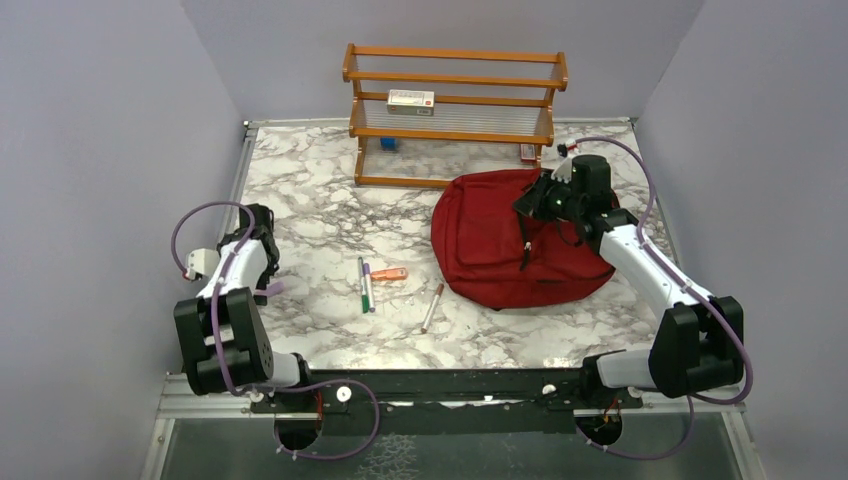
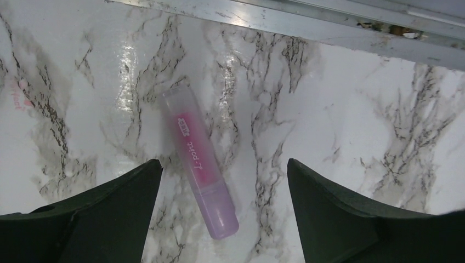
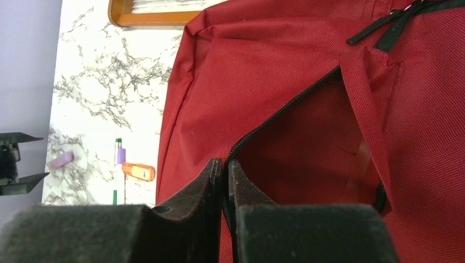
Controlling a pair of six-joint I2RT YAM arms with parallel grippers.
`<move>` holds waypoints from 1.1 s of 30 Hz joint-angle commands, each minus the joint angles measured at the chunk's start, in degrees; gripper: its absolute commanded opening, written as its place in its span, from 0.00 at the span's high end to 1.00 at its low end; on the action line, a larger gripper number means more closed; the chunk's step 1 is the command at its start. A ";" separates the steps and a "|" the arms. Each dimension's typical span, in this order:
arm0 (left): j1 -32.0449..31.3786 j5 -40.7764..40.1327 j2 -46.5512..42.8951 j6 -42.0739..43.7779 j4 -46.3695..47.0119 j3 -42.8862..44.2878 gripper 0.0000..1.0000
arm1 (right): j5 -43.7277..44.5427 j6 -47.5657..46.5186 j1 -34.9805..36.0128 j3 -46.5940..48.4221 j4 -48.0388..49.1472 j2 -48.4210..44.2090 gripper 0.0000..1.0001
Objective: Pack the student bag
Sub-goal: Unzip the student bag at the center of the board.
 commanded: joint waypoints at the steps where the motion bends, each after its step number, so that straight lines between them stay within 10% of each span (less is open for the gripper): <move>1: 2.70 3.88 4.50 1.81 5.67 -1.27 0.18 | -2.12 -0.59 -0.10 -0.99 -0.43 -2.25 0.87; 14: 5.40 5.79 11.36 0.92 8.41 -0.76 0.30 | -1.52 -0.67 -0.11 -1.54 -0.26 -2.76 0.87; 22: 5.58 9.84 13.96 2.98 9.94 -0.69 0.69 | -0.04 -0.17 -0.06 -1.83 0.46 -3.45 0.91; 28: 5.32 12.68 10.46 7.95 13.89 -3.80 0.78 | 0.38 0.18 -0.08 -1.69 0.49 -3.32 0.88; 33: 3.86 27.51 7.24 21.78 34.92 -9.72 0.95 | 1.59 -0.12 -0.10 -1.65 0.07 -4.40 0.78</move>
